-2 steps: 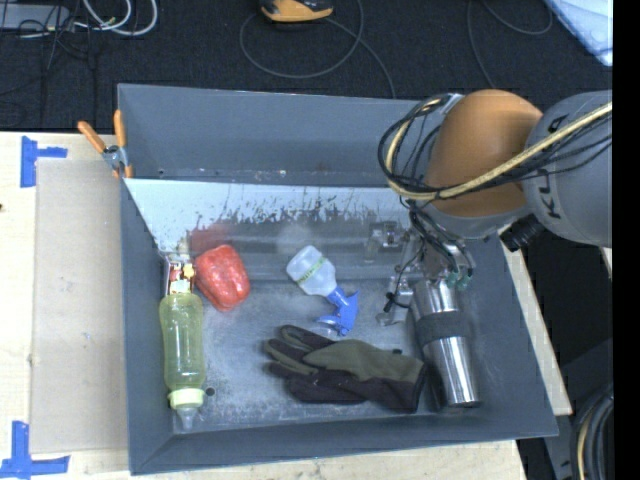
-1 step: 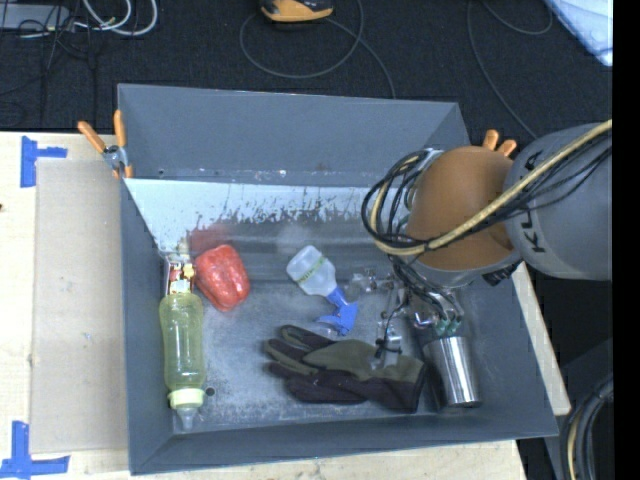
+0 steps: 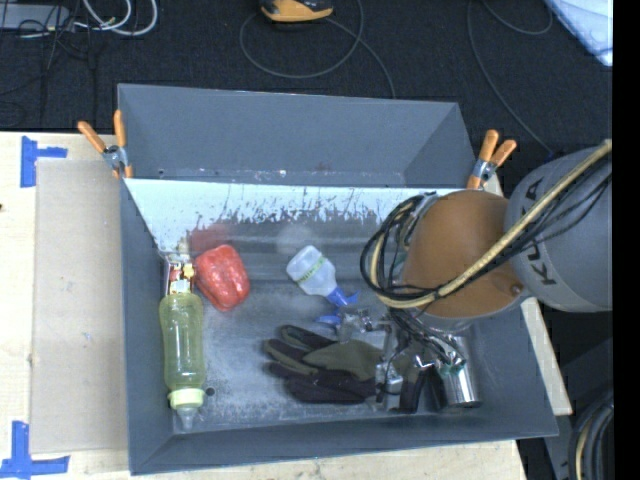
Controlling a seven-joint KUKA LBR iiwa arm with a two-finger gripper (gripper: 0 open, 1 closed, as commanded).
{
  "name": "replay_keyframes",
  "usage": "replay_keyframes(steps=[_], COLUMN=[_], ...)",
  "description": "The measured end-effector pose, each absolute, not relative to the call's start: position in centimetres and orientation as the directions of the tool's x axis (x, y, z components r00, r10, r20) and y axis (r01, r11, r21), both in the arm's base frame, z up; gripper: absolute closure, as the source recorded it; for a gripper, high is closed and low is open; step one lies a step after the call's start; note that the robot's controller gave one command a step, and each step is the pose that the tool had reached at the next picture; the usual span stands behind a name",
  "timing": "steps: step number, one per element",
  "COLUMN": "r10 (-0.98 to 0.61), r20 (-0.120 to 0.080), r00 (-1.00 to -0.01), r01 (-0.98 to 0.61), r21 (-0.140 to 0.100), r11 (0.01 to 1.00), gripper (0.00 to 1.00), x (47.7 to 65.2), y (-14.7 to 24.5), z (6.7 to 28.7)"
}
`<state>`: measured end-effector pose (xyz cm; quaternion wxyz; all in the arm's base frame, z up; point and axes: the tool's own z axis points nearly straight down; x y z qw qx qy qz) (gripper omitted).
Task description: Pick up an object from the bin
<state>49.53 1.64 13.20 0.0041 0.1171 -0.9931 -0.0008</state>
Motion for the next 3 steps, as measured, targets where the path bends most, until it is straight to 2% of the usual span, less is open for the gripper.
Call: replay_keyframes(steps=[1, 2, 3], r10=[-0.184, 0.001, -0.023], r20=[0.002, 0.008, 0.005], r00=[-0.983, -1.0, -1.0], r01=[-0.184, 0.001, -0.023], r21=[0.002, 0.001, 0.001], r11=[0.983, 1.0, 1.0], gripper=[0.0, 0.0, 1.0], x=[53.2, 50.0, 50.5], y=[6.5, 5.1, 5.6], z=[11.8, 7.6, 6.8])
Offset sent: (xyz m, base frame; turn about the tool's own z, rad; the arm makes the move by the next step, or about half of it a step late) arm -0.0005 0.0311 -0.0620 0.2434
